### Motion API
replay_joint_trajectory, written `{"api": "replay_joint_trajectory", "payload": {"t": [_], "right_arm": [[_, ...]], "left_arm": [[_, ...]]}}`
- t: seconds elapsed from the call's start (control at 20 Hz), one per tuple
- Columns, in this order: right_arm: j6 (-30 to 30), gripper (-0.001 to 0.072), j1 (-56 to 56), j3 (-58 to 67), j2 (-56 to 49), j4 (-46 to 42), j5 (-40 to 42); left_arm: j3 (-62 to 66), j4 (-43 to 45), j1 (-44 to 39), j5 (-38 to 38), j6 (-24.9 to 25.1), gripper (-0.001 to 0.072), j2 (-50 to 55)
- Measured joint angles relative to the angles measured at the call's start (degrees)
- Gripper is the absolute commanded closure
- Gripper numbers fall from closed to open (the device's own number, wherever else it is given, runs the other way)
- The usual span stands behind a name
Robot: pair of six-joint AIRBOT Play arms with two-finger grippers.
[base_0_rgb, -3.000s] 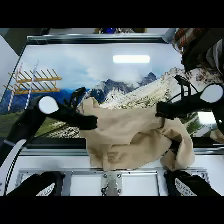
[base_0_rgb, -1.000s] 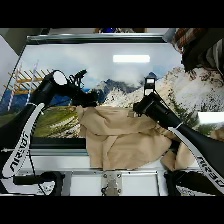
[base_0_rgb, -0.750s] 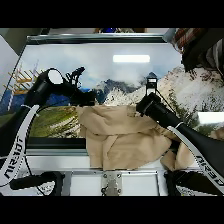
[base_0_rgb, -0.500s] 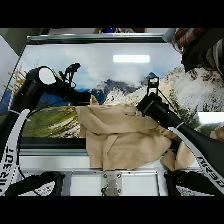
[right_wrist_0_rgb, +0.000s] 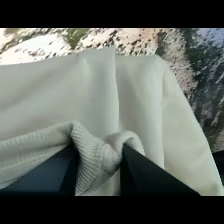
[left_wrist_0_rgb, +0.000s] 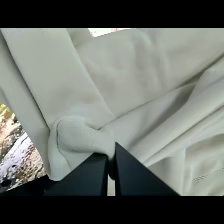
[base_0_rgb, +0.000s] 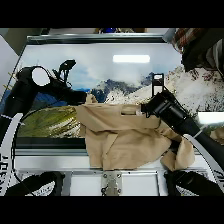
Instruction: Fold the clothes and pants, and hang the long-sleeved shirts on hangers.
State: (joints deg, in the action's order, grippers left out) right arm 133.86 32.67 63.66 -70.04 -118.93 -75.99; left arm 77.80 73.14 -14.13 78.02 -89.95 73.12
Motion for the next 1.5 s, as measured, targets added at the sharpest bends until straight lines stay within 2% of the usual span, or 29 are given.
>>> {"api": "replay_joint_trajectory", "payload": {"t": [0.45,0.5,0.6,0.9,1.5], "right_arm": [[-6.29,0.0442,0.00,-0.15,4.17,5.88,-5.31],[-7.19,0.0418,0.00,-0.15,5.33,6.21,-5.92],[-8.48,0.0137,0.00,-0.15,7.52,6.51,-6.84],[-9.40,0.0133,-0.02,-1.77,9.94,7.23,-7.17],[-4.79,0.0135,0.61,-4.46,17.55,12.72,-13.73]], "left_arm": [[0.00,0.59,0.02,0.00,-0.11,0.0690,-0.09],[0.00,0.59,0.02,0.00,-0.11,0.0690,-0.09],[0.00,0.90,0.02,-0.04,-0.09,0.0690,-0.11],[0.00,0.79,0.02,-0.09,-0.02,0.0690,-0.11],[0.00,0.63,0.02,-0.17,-0.02,0.0690,-0.11]]}}
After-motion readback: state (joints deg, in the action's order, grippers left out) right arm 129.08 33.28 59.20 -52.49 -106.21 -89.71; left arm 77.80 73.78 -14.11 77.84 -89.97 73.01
